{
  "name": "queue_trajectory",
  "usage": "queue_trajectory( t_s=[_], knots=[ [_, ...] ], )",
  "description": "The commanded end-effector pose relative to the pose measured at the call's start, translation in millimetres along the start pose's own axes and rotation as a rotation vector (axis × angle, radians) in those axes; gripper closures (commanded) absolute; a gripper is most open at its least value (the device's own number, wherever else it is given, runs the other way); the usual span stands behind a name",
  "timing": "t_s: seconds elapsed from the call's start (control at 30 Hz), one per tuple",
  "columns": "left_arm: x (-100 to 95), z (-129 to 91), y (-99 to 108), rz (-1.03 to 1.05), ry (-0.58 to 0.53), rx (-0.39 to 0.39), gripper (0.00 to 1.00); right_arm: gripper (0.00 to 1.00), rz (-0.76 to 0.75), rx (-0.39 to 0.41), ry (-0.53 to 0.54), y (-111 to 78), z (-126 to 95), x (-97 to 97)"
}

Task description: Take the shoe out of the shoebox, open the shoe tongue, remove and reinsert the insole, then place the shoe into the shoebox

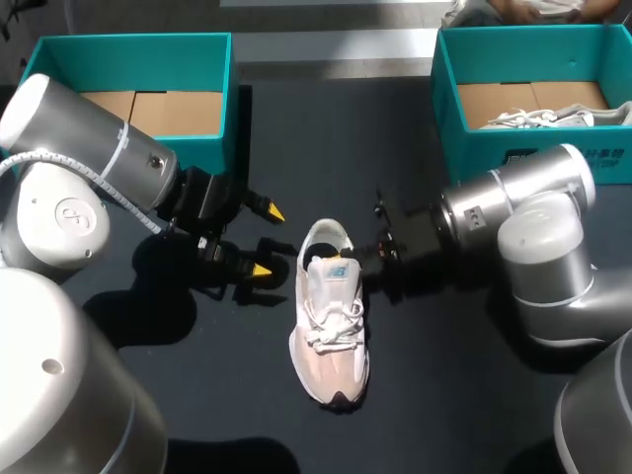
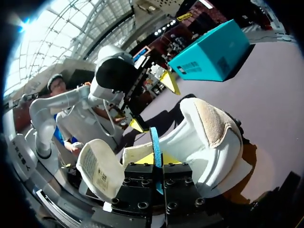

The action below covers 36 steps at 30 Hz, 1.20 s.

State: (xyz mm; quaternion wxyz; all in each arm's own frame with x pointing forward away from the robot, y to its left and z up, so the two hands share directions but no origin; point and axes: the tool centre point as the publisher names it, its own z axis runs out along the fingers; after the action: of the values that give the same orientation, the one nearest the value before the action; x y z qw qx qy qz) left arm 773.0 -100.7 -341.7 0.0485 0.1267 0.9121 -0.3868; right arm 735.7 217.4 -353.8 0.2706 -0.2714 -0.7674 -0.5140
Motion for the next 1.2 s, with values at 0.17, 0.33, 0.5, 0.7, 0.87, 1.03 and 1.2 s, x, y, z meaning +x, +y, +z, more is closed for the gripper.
queue_trajectory(
  t_s=[0.17, 0.33, 0.5, 0.7, 0.87, 1.03, 1.2],
  knots=[
    [1.5, 0, -1, 0.000, -0.003, -0.003, 0.00, 0.84, -0.017, -0.006, -0.021, 1.7, 3, 2.6],
    [1.5, 0, -1, 0.000, -0.003, -0.003, 0.00, 0.69, -0.048, -0.004, -0.039, 12.5, -1, 9.1],
    [1.5, 0, -1, 0.000, -0.003, -0.003, 0.00, 0.66, -0.078, -0.003, -0.060, 22.2, -6, 16.0],
    [1.5, 0, -1, 0.000, -0.003, -0.003, 0.00, 0.63, -0.111, 0.010, -0.068, 34.4, -10, 20.1],
    [1.5, 0, -1, 0.000, -0.003, -0.003, 0.00, 0.74, -0.111, 0.025, -0.057, 37.5, -11, 14.7],
    [1.5, 0, -1, 0.000, -0.003, -0.003, 0.00, 1.00, -0.078, 0.040, -0.046, 41.0, -12, 9.8],
    [1.5, 0, -1, 0.000, -0.003, -0.003, 0.00, 1.00, -0.039, 0.044, -0.029, 44.5, -13, 6.5]
  ],
)
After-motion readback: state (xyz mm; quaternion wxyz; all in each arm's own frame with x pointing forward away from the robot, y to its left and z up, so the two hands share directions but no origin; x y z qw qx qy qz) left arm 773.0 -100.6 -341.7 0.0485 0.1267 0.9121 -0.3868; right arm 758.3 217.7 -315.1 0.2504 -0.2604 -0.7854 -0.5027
